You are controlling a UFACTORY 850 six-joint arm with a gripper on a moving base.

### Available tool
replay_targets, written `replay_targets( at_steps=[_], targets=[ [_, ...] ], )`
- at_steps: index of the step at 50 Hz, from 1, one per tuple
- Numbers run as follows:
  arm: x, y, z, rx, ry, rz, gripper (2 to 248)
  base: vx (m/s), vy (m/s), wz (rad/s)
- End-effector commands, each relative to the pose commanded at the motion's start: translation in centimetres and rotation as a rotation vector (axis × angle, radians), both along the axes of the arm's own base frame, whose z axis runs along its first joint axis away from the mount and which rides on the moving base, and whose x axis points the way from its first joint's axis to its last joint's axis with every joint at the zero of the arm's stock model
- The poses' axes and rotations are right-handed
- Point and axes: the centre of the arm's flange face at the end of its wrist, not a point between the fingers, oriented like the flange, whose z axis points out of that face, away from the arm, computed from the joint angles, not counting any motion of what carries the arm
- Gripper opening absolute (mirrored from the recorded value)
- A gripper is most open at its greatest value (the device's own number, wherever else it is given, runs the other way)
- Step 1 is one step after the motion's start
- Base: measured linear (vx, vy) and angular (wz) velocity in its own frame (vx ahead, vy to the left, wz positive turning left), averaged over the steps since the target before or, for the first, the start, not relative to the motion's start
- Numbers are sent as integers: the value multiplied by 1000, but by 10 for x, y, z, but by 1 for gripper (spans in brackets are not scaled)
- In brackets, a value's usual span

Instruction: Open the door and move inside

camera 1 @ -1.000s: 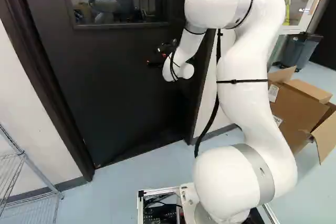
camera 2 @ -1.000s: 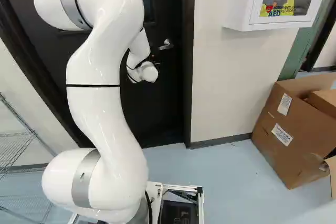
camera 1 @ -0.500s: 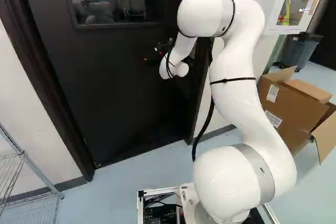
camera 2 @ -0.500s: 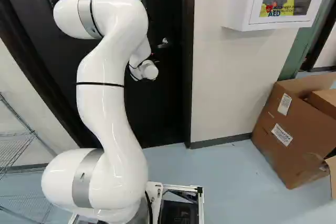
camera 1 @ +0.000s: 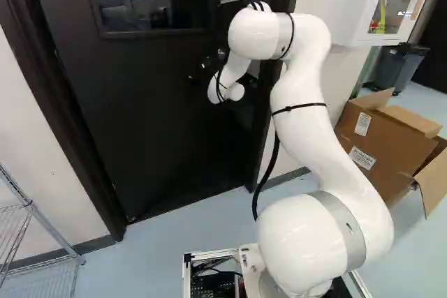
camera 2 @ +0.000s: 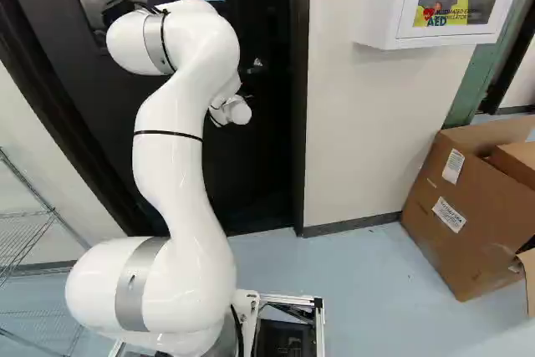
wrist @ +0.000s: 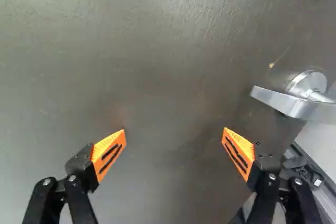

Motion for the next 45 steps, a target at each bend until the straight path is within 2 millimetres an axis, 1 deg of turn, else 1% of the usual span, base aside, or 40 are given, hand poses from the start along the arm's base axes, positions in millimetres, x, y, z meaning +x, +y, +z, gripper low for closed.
replay_targets(
  at_steps=[6,12,27,45],
  targets=[
    [-1,3,0,0,1,4,247,0,0,0],
    [-8,5,2,2,9,4,247,0,0,0],
    [-35,8,7,15,44,-18,247,0,0,0],
    [-68,3,14,44,89,-76,247,0,0,0]
  ],
)
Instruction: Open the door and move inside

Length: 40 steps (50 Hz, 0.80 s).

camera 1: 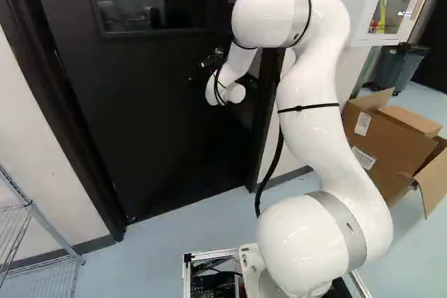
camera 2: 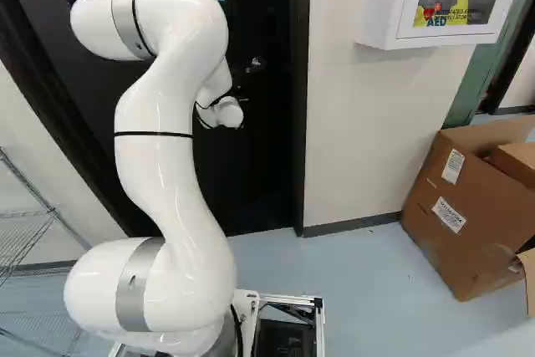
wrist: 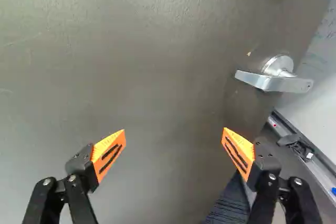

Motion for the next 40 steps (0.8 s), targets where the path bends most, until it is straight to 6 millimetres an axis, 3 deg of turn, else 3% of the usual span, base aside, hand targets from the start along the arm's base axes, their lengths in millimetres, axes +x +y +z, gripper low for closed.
replay_targets(
  at_steps=[40],
  targets=[
    [-77,-14,11,61,88,-137,247,0,0,0]
  ],
)
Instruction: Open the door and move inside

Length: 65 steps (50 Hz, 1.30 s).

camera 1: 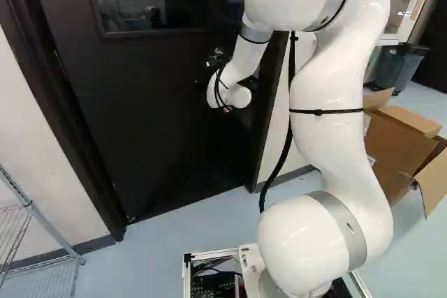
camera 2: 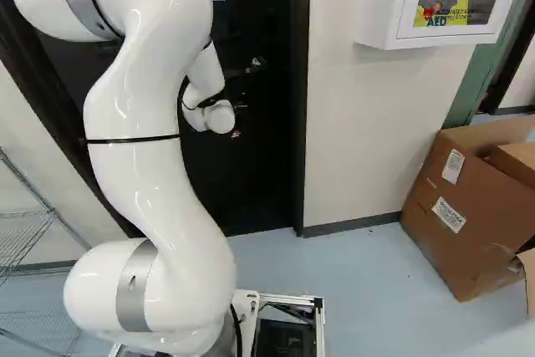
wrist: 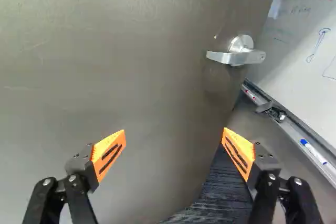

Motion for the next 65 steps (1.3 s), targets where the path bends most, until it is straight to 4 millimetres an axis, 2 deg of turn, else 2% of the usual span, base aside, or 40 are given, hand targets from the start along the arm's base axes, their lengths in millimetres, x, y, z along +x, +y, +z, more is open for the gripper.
replay_targets(
  at_steps=[28,65],
  targets=[
    [-55,-12,5,41,53,-99,247,0,0,0],
    [-121,-59,5,94,120,-291,247,0,0,0]
  ],
)
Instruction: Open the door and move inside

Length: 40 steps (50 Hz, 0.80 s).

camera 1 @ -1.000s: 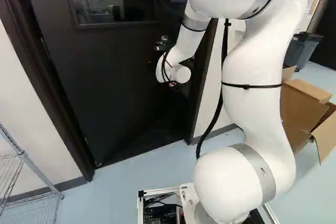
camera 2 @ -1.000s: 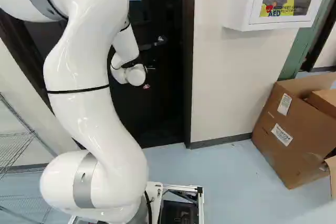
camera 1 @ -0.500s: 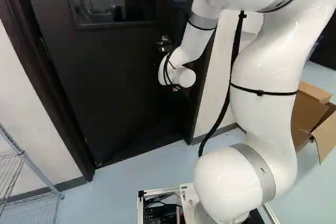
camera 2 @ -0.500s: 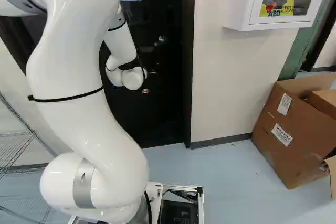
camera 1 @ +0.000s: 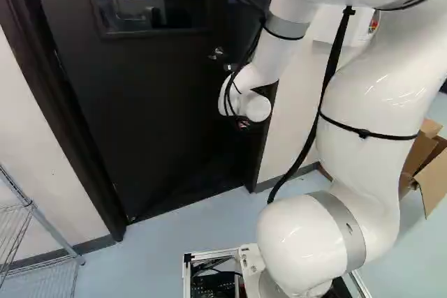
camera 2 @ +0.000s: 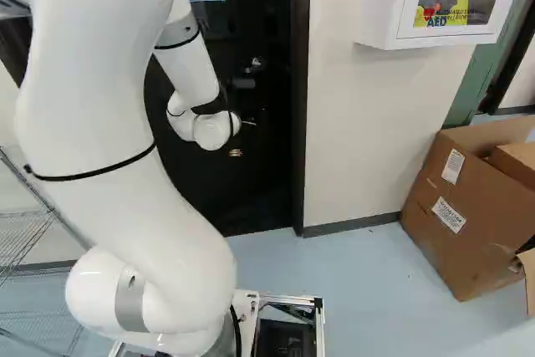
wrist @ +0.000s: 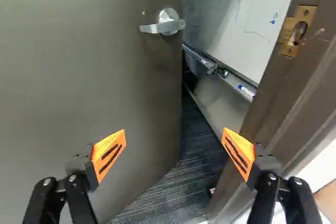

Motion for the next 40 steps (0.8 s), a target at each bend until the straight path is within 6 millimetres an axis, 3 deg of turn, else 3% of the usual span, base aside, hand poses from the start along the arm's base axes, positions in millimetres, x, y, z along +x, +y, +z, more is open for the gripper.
replay_targets(
  at_steps=[40],
  targets=[
    [-83,-15,-1,2,8,-29,247,0,0,0]
  ],
)
